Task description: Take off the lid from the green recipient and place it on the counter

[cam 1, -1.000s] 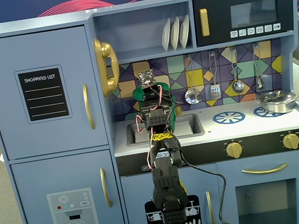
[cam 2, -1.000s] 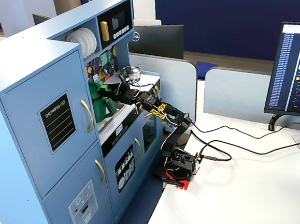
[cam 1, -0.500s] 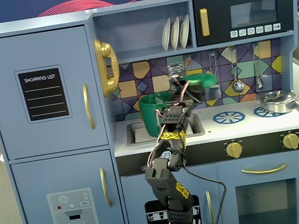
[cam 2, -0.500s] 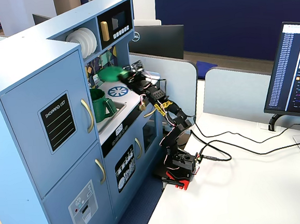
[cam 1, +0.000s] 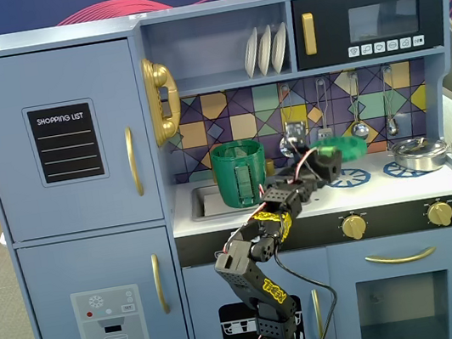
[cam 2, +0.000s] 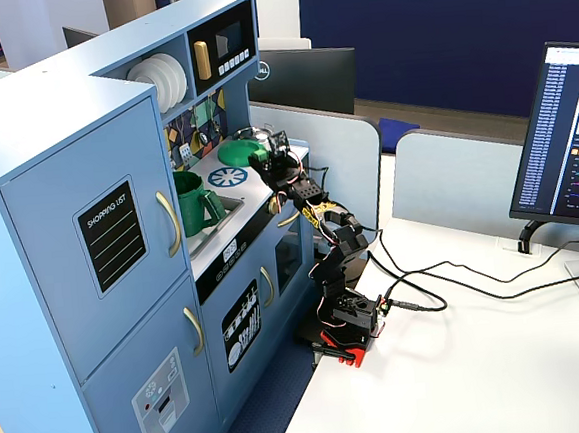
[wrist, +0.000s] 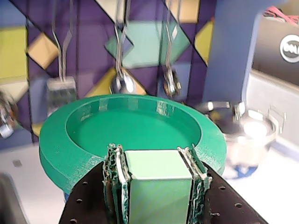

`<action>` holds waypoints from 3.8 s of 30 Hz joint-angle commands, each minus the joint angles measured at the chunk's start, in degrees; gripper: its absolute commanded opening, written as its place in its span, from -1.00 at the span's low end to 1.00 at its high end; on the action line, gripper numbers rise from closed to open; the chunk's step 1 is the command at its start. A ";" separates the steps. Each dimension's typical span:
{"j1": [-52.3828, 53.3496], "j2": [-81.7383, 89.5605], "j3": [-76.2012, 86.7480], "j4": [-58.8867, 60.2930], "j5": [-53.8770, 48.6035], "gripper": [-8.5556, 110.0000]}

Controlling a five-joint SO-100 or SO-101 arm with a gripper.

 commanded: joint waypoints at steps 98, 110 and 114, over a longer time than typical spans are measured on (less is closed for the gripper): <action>-34.37 52.91 53.61 52.47 2.37 -0.86; -34.54 56.34 55.46 67.68 7.56 -0.83; -34.45 58.10 55.55 77.70 12.74 -0.81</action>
